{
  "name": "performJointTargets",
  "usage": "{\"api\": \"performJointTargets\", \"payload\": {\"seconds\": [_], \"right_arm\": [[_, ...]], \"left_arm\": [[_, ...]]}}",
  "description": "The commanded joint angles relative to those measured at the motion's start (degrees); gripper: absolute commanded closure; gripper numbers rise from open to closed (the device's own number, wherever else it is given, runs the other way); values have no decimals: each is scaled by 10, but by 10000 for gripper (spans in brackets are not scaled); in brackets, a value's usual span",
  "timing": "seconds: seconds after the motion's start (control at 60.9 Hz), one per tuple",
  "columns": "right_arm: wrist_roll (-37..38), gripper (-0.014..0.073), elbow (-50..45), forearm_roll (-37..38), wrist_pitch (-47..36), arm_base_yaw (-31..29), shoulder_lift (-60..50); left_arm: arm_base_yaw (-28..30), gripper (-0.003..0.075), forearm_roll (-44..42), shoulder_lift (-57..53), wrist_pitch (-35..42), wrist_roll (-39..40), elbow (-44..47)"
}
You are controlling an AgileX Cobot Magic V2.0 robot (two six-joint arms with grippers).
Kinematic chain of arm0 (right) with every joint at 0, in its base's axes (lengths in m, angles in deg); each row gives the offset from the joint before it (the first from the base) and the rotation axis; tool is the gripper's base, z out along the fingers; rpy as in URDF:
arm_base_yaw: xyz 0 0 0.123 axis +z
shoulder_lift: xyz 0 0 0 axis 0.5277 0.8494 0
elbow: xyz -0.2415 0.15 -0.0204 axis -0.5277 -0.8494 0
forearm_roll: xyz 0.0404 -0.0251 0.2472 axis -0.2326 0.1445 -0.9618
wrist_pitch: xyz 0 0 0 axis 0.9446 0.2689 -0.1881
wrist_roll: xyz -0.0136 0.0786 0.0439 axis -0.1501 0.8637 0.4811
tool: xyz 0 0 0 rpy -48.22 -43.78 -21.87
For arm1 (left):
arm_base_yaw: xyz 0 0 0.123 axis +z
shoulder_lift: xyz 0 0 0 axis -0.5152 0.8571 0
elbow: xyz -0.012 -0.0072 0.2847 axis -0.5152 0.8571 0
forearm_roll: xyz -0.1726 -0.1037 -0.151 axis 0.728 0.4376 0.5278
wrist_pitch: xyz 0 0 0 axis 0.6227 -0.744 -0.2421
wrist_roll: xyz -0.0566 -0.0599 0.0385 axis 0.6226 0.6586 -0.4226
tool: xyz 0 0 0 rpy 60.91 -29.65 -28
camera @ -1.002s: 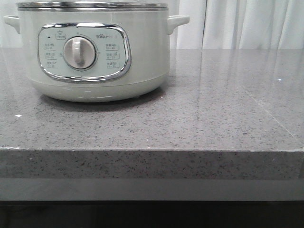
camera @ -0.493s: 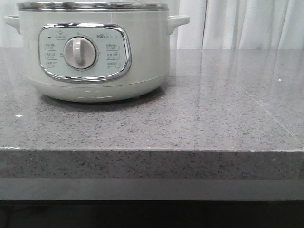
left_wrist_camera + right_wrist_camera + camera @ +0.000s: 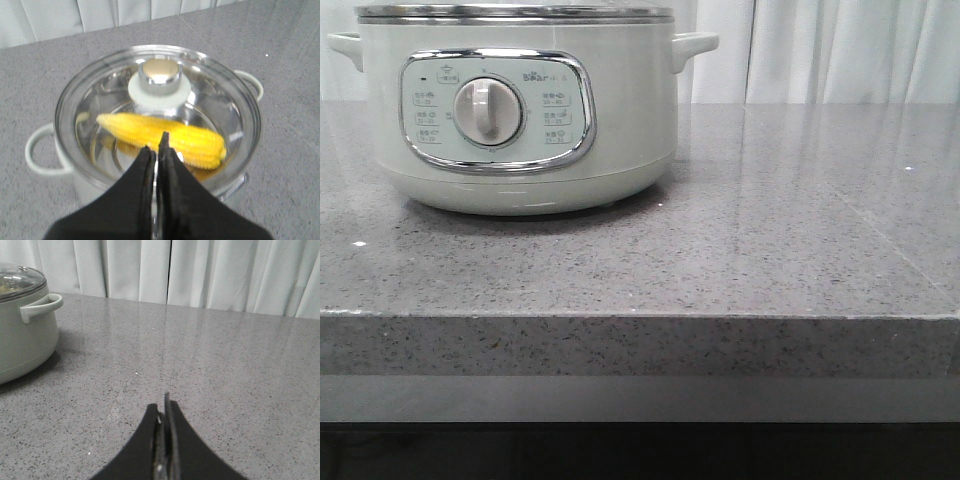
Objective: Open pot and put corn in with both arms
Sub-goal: 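Release the lid knob and raise the left gripper away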
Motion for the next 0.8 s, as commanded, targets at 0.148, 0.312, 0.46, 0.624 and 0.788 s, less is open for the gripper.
{"api": "performJointTargets", "payload": {"seconds": [0.148,0.312,0.46,0.624,0.788], "right_arm": [[-4,661,16,1,-49,1,5],[-4,661,16,1,-49,1,5],[-4,661,16,1,-49,1,5],[-4,661,16,1,-49,1,5],[-4,661,16,1,-49,1,5]], "left_arm": [[-3,738,9,-178,179,3,194],[-3,738,15,-290,204,5,307],[-3,738,48,-369,212,5,369],[-3,738,49,-420,218,5,400],[-3,738,49,-422,218,5,401]]}}
